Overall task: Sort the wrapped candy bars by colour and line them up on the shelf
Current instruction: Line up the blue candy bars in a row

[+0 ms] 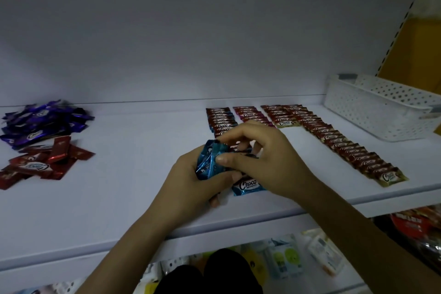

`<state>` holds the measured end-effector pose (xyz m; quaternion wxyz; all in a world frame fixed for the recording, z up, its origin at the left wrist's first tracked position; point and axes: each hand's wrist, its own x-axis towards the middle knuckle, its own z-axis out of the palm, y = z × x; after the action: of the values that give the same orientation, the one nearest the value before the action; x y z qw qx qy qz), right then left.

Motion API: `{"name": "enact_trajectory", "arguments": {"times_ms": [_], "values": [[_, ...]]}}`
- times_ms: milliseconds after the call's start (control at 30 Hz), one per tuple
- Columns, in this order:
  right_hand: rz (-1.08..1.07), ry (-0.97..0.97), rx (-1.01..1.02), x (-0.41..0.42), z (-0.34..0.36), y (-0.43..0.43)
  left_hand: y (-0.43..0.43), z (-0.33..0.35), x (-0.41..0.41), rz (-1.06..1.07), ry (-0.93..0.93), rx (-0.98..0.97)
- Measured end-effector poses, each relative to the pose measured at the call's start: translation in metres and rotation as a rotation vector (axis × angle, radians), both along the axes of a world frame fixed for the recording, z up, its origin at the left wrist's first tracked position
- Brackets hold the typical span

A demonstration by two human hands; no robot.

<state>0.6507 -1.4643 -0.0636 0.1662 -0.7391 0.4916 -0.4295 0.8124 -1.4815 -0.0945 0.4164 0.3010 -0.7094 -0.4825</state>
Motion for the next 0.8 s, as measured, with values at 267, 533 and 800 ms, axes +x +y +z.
{"name": "enact_trajectory", "arguments": {"times_ms": [267, 533, 800], "values": [[-0.054, -0.298, 0.076, -0.007, 0.003, -0.009, 0.001, 0.004, 0.001, 0.080, 0.108, 0.056], [0.100, -0.332, 0.467, -0.016, 0.013, 0.001, 0.001, -0.004, 0.003, 0.252, -0.044, -0.209], [-0.021, -0.236, 0.387, -0.033, 0.012, 0.011, 0.000, -0.007, 0.002, 0.246, -0.212, -0.287]]}}
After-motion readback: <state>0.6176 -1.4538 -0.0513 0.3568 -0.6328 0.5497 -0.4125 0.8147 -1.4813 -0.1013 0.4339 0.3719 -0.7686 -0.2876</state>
